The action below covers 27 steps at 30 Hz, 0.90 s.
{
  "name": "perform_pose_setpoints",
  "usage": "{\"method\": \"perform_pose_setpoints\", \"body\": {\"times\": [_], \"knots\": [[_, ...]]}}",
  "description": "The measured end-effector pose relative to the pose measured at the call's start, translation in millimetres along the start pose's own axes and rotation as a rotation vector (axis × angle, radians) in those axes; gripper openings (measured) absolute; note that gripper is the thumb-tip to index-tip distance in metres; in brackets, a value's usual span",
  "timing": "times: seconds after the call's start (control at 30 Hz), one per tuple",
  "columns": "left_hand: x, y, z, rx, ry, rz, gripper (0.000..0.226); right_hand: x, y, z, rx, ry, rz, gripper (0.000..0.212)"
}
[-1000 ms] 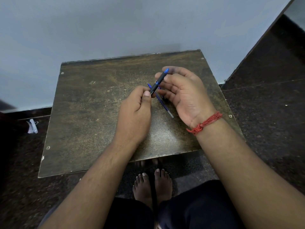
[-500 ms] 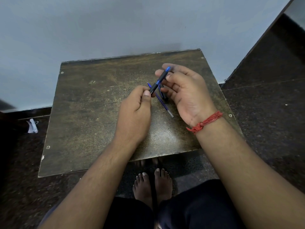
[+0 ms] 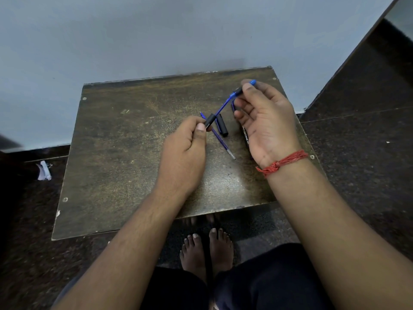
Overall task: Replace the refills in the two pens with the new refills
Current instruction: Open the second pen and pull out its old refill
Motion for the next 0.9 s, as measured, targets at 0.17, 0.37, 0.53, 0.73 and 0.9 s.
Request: {"method": "perform_pose_setpoints", "body": {"times": [0.17,0.37,0.53,0.73,0.9], "knots": [[-0.3,1.2,0.6,-0.002,0.007,-0.003,0.026,0.0,9.6,-8.9,0.12,0.048,0.06,0.005],[0.2,3.1,0.8,-0.003,0.016,0.017,0.024,-1.8,5.7,-31.6,-0.791,0.395,0.198,0.009],[0.6,5.1,1.6,-0.029,0.023,0.046,0.024,-10.7,-16.9,-18.6,-1.438,0.46,0.239,0.016],[0.8,6.4,1.0,-0.041,0.027,0.068,0.023,-11.7,-24.9,-10.7,-1.592,0.491,0.265,0.021],[1.4,7.7,-2.3,-0.045,0.027,0.073,0.025,-9.6,-24.2,-9.4,-1.562,0.473,0.248,0.022]]}}
Point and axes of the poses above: each hand's wrist, its own x-axis towards the middle knuckle, its own y-axis out of the back of the hand, z = x × y, the point moved 8 cm from there along x, towards the middle knuckle, and after that the axes turned 12 degrees about -y, right-handed, at the moved point
